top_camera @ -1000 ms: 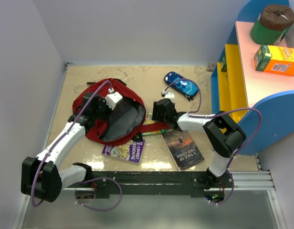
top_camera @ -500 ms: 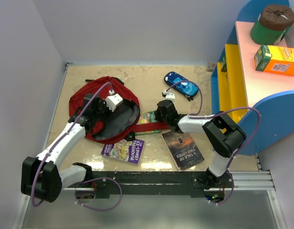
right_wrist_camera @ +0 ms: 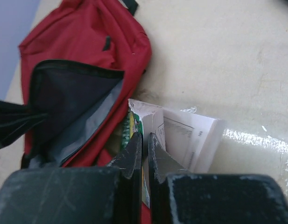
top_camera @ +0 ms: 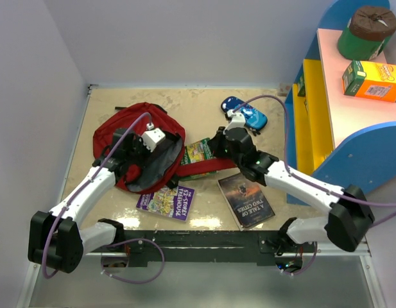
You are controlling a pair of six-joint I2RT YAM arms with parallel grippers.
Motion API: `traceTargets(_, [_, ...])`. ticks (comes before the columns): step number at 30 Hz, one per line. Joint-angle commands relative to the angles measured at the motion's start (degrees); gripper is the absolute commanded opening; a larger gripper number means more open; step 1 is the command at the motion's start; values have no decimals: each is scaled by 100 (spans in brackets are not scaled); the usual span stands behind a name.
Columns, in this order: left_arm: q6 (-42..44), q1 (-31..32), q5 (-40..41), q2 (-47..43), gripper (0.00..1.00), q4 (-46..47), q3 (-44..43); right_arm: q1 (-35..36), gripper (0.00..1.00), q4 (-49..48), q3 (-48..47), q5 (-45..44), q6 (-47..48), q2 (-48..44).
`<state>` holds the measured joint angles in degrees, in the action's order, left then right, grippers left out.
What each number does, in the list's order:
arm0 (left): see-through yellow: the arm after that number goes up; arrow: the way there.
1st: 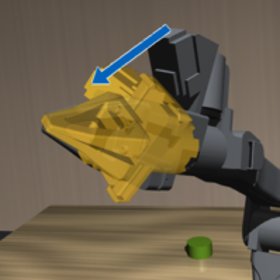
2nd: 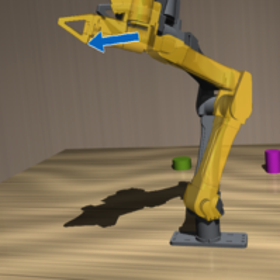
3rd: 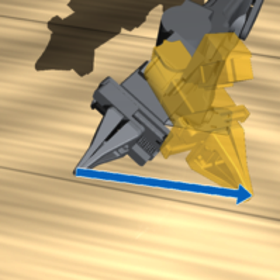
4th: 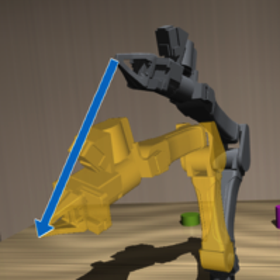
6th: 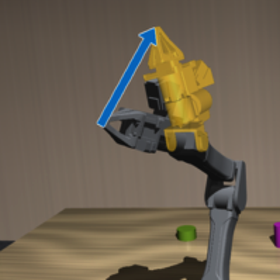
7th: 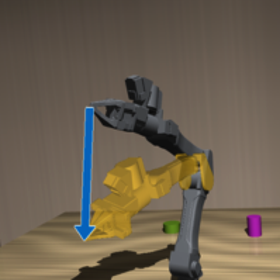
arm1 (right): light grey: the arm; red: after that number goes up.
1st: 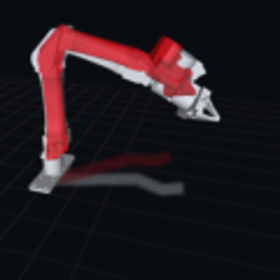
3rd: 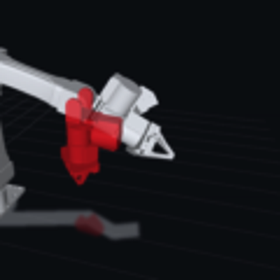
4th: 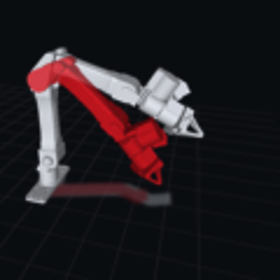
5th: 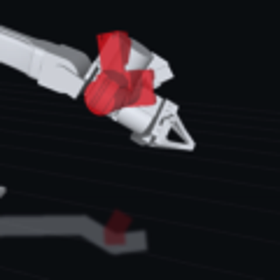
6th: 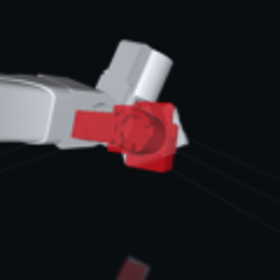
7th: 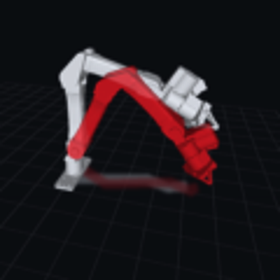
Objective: Pack the student bag
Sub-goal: Pick up the book from the center of the board.
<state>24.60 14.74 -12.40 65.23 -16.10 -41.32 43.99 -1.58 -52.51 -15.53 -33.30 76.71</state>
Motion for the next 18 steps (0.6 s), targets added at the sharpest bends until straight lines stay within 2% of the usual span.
traceTargets(1, [9, -33, 115, -107, 0, 204, 45, 355, 0, 437, -15, -423, -194, -884])
traceTargets(5, [19, -24, 124, -116, 0, 238, 54, 1136, 0, 1431, 355, -1247, -938, -1981])
traceTargets(9, [-25, -33, 45, -2, 0, 283, 28, 1472, 0, 2626, 759, -1909, -1775, -2650])
traceTargets(13, [-69, -33, -8, 77, 0, 274, -51, 1508, 0, 3435, 1216, -2182, -2364, -2635])
traceTargets(18, [-87, -33, -34, 78, 0, 213, -130, 1508, 0, 3770, 1191, -2717, -2707, -1995])
